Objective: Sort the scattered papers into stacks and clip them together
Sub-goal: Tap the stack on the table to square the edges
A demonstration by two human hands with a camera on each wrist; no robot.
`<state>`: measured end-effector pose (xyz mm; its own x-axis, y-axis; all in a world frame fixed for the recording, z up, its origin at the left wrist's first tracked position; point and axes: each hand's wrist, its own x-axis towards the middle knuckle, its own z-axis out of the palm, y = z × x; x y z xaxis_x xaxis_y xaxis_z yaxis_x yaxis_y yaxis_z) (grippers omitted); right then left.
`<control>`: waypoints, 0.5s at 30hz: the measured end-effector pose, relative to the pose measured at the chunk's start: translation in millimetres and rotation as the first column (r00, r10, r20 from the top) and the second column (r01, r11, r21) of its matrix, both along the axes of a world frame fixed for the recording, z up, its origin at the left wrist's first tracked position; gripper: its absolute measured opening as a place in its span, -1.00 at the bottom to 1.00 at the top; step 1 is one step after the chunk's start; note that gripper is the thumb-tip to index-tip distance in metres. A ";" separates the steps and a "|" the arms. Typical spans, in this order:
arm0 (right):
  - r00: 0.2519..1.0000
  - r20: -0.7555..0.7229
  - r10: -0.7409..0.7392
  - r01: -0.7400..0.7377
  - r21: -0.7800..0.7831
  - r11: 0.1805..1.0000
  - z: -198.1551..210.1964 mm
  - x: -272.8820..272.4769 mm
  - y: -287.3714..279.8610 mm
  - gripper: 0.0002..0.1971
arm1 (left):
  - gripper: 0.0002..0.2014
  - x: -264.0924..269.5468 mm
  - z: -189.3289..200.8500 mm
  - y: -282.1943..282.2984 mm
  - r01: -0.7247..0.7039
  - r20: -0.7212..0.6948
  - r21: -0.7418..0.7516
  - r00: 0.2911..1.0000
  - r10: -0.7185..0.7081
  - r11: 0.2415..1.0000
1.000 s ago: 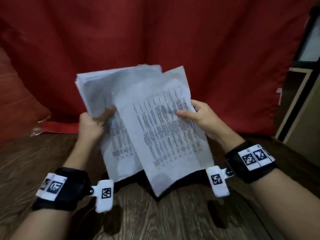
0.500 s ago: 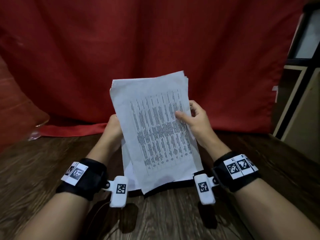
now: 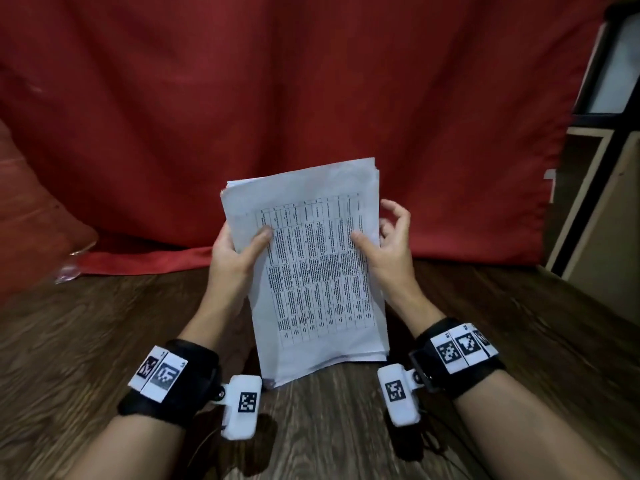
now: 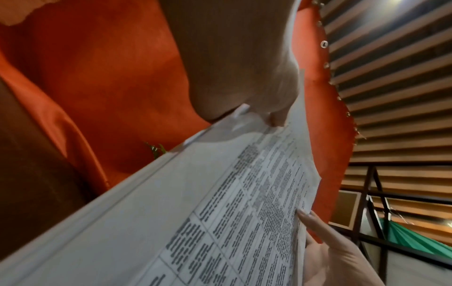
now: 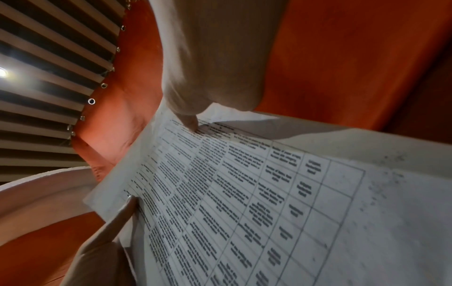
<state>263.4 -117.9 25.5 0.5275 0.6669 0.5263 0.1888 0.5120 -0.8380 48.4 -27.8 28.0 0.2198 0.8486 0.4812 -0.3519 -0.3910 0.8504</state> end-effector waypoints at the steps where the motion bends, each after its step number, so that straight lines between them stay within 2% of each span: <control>1: 0.998 -0.048 0.042 -0.042 0.000 0.999 0.7 0.1 -0.5 -0.39 | -0.71 1.8 2.6 0.9 -0.024 -0.021 0.025 0.999 0.024 0.999; 2: 0.994 -0.092 0.065 -0.066 -0.006 0.998 1.8 -0.2 -1.3 -0.38 | -0.70 3.5 5.3 1.8 -0.021 -0.029 0.038 0.999 0.022 0.999; 4: 0.986 -0.148 0.078 -0.082 -0.023 0.996 4.1 -0.2 -1.9 -0.49 | -0.66 6.1 10.6 1.8 0.009 -0.013 0.040 1.000 -0.008 0.999; 6: 0.985 -0.154 0.074 -0.081 -0.038 0.996 7.0 -1.8 -2.4 -0.64 | -0.65 9.4 15.5 0.2 0.012 -0.001 0.052 1.000 -0.012 0.999; 8: 0.988 -0.143 0.066 -0.070 -0.024 0.997 11.4 -4.0 -3.2 -0.70 | -0.69 11.7 21.4 -1.7 -0.006 0.002 0.092 1.000 0.006 0.996; 12: 0.998 -0.051 0.038 -0.038 0.005 0.999 16.0 -5.6 -6.7 -0.67 | -0.67 15.4 26.0 -10.2 -0.056 0.034 0.162 0.998 0.052 0.985; 15: 0.999 0.032 0.006 -0.004 -0.054 0.999 6.3 -11.4 -9.1 -0.60 | -0.70 18.3 13.7 -16.1 -0.053 -0.034 0.187 0.998 0.060 0.981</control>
<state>252.1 -127.0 31.7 0.5076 0.6973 0.5061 0.2133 0.4674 -0.8579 66.7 -43.8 41.7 0.1957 0.7571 0.6234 -0.2929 -0.5615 0.7739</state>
